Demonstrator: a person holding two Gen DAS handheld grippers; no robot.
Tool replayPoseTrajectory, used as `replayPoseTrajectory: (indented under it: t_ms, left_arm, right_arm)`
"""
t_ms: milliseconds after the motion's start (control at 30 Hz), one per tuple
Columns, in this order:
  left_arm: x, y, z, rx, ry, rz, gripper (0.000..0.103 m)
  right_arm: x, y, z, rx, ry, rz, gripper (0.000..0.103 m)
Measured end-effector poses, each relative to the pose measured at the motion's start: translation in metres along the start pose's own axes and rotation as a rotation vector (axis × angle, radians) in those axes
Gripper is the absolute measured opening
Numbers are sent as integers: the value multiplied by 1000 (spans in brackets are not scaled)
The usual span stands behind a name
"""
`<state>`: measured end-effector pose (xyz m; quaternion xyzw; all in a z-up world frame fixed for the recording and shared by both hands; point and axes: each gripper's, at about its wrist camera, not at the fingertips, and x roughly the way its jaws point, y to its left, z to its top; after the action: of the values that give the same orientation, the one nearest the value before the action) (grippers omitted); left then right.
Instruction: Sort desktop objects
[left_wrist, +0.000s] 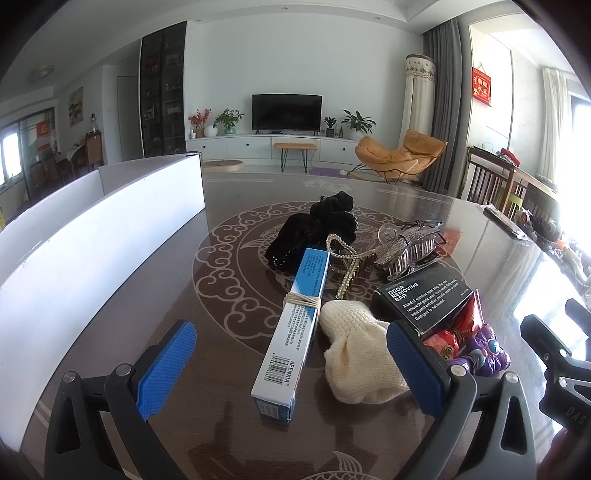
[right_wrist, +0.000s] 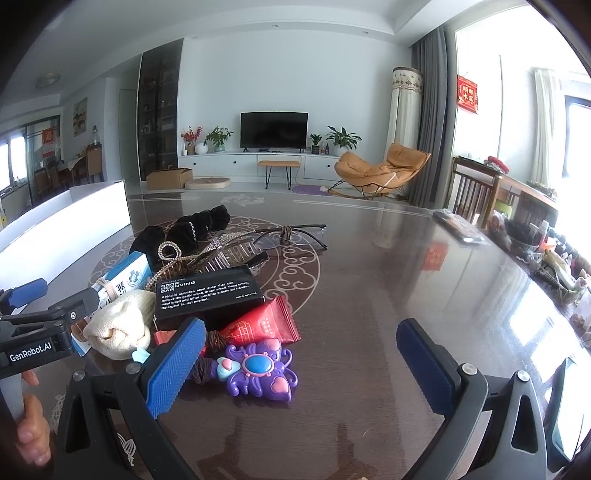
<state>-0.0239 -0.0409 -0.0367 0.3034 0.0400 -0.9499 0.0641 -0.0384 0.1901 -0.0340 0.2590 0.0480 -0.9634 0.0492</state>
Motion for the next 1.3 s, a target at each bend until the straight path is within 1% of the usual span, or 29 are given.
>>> replayPoseTrajectory:
  t_ms: [1300]
  left_arm:
    - [4,5,-1,-22,12,-7,103]
  right_arm:
    - [2,-2,0,6,7,-1,103]
